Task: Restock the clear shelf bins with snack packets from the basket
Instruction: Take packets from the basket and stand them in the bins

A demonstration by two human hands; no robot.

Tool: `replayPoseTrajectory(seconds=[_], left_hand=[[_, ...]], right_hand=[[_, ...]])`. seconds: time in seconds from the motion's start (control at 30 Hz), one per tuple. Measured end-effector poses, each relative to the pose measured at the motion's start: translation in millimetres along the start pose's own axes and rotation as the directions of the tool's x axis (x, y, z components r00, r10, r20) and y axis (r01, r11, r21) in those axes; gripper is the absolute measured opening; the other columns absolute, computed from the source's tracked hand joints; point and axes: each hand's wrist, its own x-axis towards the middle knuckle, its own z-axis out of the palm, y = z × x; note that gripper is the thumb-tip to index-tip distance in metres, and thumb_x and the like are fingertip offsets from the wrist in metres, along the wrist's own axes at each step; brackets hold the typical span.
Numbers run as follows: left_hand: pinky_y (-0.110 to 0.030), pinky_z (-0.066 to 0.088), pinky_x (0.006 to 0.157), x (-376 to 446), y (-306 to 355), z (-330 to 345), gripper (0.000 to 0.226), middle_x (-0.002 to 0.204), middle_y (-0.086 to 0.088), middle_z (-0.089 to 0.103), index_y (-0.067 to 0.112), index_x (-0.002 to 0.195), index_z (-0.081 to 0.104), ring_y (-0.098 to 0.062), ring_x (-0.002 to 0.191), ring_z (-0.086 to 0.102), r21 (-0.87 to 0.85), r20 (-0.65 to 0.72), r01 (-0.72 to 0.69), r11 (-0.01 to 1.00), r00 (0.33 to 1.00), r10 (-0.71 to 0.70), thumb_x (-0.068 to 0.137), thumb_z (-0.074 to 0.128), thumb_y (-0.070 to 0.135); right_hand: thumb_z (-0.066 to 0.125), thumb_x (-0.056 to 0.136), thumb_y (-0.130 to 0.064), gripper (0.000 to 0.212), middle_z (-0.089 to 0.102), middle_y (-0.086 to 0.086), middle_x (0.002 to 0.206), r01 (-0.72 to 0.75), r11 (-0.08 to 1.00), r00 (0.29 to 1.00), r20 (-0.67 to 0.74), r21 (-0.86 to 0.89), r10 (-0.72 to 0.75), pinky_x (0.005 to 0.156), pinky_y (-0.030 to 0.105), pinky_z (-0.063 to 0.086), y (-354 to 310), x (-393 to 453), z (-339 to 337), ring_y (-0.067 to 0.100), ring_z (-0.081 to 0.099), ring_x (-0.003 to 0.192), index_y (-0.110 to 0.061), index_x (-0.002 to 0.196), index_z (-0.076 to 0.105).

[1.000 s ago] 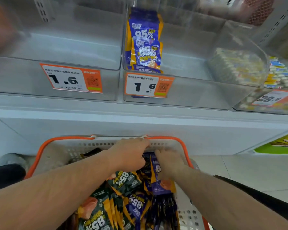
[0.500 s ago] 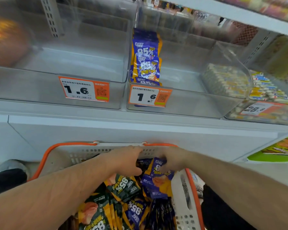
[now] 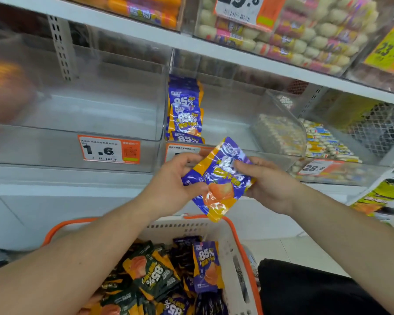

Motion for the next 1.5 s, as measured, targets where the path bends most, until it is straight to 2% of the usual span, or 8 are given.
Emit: replayPoseTrajectory(seconds=[0.3,0.47,0.63,0.87,1.13,1.3,1.37,1.5], left_hand=[[-0.018,0.053,0.066,-1.3,33.2,5.3,0.049,0.091,0.003,0.075,0.031,0.108,0.05,-0.007,0.078,0.071,-0.097,-0.172,-0.187,0.978,0.971,0.169,0.082,0.07,-0.005],[-0.031,0.046,0.075,9.3,34.2,-25.8,0.037,0.081,0.014,0.057,0.034,0.108,0.05,-0.004,0.073,0.05,0.475,-0.372,-0.309,0.824,0.779,0.506,0.075,0.061,0.046],[-0.046,0.042,0.087,23.3,21.2,-40.6,0.057,0.107,-0.002,0.057,0.008,0.121,0.054,-0.028,0.097,0.054,0.605,-0.512,-0.07,0.793,0.729,0.455,0.075,0.065,0.039],[-0.033,0.039,0.086,24.6,13.2,-36.3,0.046,0.11,0.003,0.042,0.002,0.116,0.052,-0.019,0.098,0.046,0.567,-0.529,-0.192,0.801,0.661,0.532,0.076,0.066,0.018],[-0.03,0.043,0.067,16.5,1.7,-20.4,0.035,0.091,0.019,0.047,0.04,0.105,0.042,-0.007,0.07,0.045,0.378,-0.391,-0.311,0.872,0.8,0.454,0.071,0.047,0.033],[-0.035,0.044,0.06,9.6,-12.8,-2.4,0.031,0.088,0.017,0.051,0.048,0.098,0.044,-0.012,0.058,0.045,0.343,-0.263,-0.253,0.905,0.899,0.351,0.074,0.049,0.03],[-0.034,0.044,0.062,6.5,-25.3,8.1,0.031,0.086,0.012,0.053,0.042,0.099,0.045,-0.009,0.059,0.045,0.337,-0.201,-0.166,0.927,0.949,0.243,0.077,0.053,0.023],[-0.033,0.047,0.071,-1.3,-65.1,24.1,0.033,0.093,0.011,0.053,0.028,0.114,0.048,-0.005,0.068,0.049,0.406,-0.028,0.159,0.9,0.987,-0.161,0.086,0.059,0.015]], right_hand=[[0.053,0.097,-0.031,0.038,0.069,0.011,0.117,0.057,0.992,0.998,0.02,0.11,-0.06,0.094,0.042,0.049,-22.3,3.1,19.4,0.028,0.065,0.098,-0.007,0.124,0.062],[0.057,0.098,-0.022,0.011,0.057,0.006,0.08,0.23,0.971,0.962,-0.136,-0.066,-0.237,0.053,0.026,0.016,-65.1,22.0,12.4,0.011,0.032,0.055,-0.019,0.088,0.061],[0.062,0.096,-0.025,0.026,0.044,0.003,0.062,0.099,0.984,0.928,-0.343,-0.148,-0.145,0.044,0.02,0.022,-78.9,75.2,11.4,0.012,0.032,0.045,-0.019,0.075,0.048],[0.059,0.097,-0.027,0.025,0.046,0.005,0.071,0.057,0.943,0.939,-0.302,-0.328,-0.162,0.045,0.022,0.026,-87.0,124.7,45.8,0.015,0.034,0.052,-0.018,0.075,0.049],[0.067,0.093,-0.022,0.015,0.067,0.002,0.065,-0.159,0.835,0.985,-0.138,-0.527,0.1,0.045,0.019,0.047,-62.8,139.2,50.9,0.009,0.06,0.043,-0.01,0.089,0.06],[0.071,0.085,-0.043,0.035,0.068,0.003,0.069,-0.169,0.419,0.977,-0.209,-0.892,-0.051,0.044,0.016,0.041,-66.5,140.1,43.2,0.013,0.061,0.048,-0.009,0.089,0.069],[0.061,0.088,-0.035,0.028,0.073,0.009,0.084,-0.081,0.278,0.896,-0.192,-0.957,-0.401,0.061,0.025,0.05,-67.5,131.7,41.7,0.025,0.069,0.075,-0.009,0.091,0.071],[0.057,0.079,-0.018,0.01,0.06,-0.001,0.066,0.406,0.19,0.396,-0.016,-0.894,-0.918,0.063,0.032,0.043,-35.2,75.4,44.3,0.023,0.058,0.068,-0.015,0.073,0.063]])
